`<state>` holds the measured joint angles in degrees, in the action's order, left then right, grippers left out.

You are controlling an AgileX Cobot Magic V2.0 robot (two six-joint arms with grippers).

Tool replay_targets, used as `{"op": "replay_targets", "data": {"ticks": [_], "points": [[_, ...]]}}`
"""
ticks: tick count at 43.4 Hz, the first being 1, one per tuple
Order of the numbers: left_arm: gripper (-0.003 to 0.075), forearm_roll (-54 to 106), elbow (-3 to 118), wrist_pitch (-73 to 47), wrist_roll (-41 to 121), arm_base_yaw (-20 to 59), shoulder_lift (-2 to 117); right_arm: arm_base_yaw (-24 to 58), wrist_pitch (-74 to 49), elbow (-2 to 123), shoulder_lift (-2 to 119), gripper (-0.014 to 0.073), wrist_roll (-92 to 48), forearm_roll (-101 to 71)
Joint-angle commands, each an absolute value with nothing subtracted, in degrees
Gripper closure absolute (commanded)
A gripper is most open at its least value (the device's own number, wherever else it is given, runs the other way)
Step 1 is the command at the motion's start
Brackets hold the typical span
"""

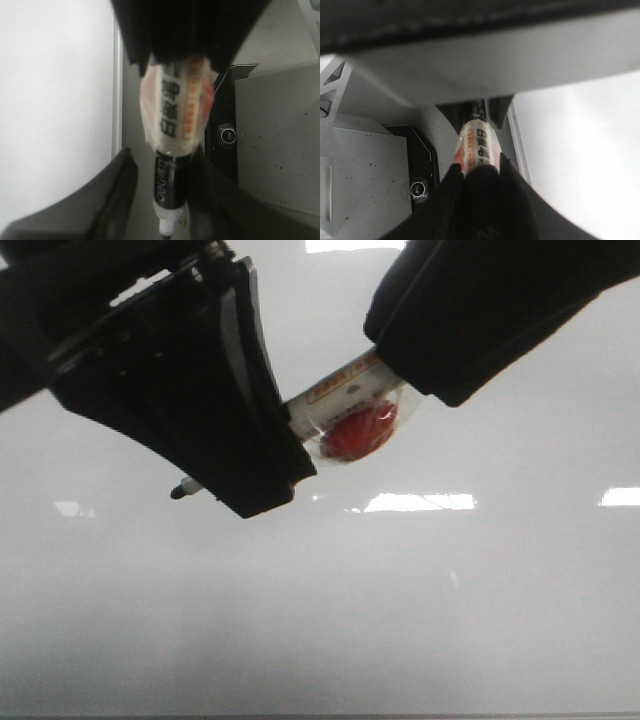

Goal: Write number 6 on whiteboard

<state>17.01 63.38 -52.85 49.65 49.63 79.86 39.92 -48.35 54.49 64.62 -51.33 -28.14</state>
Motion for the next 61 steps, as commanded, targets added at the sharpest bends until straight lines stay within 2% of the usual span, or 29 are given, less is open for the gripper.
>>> {"op": "replay_targets", "data": {"ticks": [1, 11, 26, 30, 37, 42, 61], "points": [[0.0346, 18.2, 65.3, -49.9, 48.8, 50.0, 77.7, 39.8, -47.6, 56.4, 63.7, 0.07, -51.8, -30.4], [0.0329, 13.9, 65.3, -51.8, 40.7, 46.1, 71.0, 35.0, -50.7, 56.5, 61.5, 0.0713, -43.1, -24.4], [0.0332, 13.5, 61.4, -51.6, 27.6, 27.2, 59.4, 15.7, -51.8, 56.0, 50.2, 0.0713, -20.1, -18.2], [0.0333, 13.5, 60.7, -51.4, 26.8, 23.8, 58.2, 12.6, -48.1, 53.0, 47.1, 0.0713, -15.3, -18.9], [0.0333, 13.5, 60.4, -50.8, 26.7, 21.4, 58.1, 12.5, -31.8, 42.8, 43.8, 0.0713, -15.4, -23.7], [0.0333, 13.9, 60.4, -50.0, 26.7, 21.4, 58.1, 12.5, -26.1, 40.5, 44.9, 0.0713, -15.4, -24.3], [0.0333, 14.0, 60.4, -49.3, 26.7, 21.4, 58.1, 12.6, -21.4, 45.3, 55.1, 0.0713, -16.3, -28.4]]}}
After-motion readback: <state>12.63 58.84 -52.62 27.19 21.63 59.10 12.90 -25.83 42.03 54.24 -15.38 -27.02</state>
